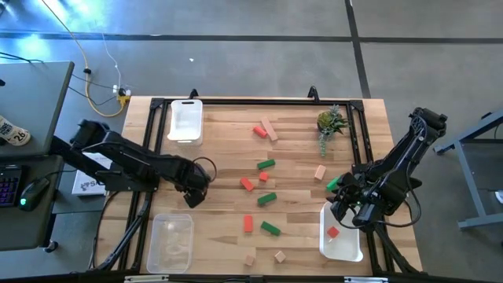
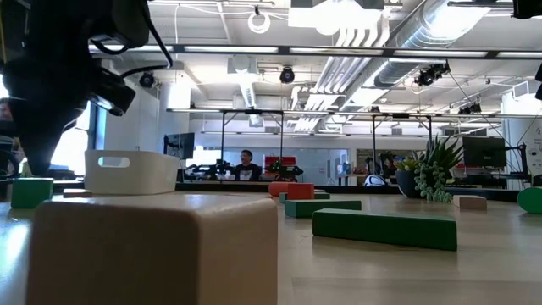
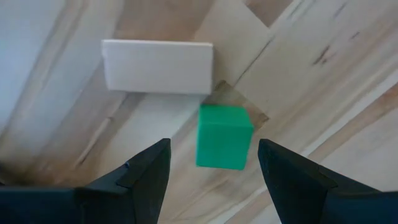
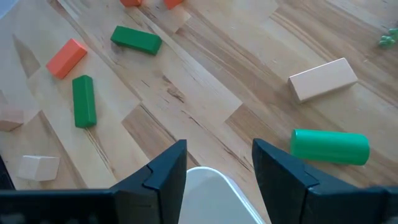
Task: Sort & place blocks by color
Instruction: Put the green block into the top white bin
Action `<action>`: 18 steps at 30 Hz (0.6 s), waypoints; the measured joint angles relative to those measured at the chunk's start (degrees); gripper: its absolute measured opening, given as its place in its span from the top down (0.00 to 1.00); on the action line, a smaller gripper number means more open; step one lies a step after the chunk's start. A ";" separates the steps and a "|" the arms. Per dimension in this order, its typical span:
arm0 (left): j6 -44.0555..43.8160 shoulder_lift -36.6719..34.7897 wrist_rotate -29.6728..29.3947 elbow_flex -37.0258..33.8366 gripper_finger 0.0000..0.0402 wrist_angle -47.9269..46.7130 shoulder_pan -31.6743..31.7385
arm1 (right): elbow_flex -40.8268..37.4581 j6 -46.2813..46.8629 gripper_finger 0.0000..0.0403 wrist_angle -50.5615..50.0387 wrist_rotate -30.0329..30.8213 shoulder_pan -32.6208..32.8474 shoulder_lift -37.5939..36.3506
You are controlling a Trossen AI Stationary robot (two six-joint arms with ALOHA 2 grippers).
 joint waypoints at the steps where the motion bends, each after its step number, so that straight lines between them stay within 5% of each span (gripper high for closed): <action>1: 0.00 0.51 0.03 0.00 0.43 0.38 -0.24 | 0.00 0.00 0.59 0.00 0.00 0.00 0.00; 18: 0.52 7.21 -2.00 0.00 0.49 0.98 -0.73 | 0.00 0.01 0.59 0.07 0.00 0.00 0.02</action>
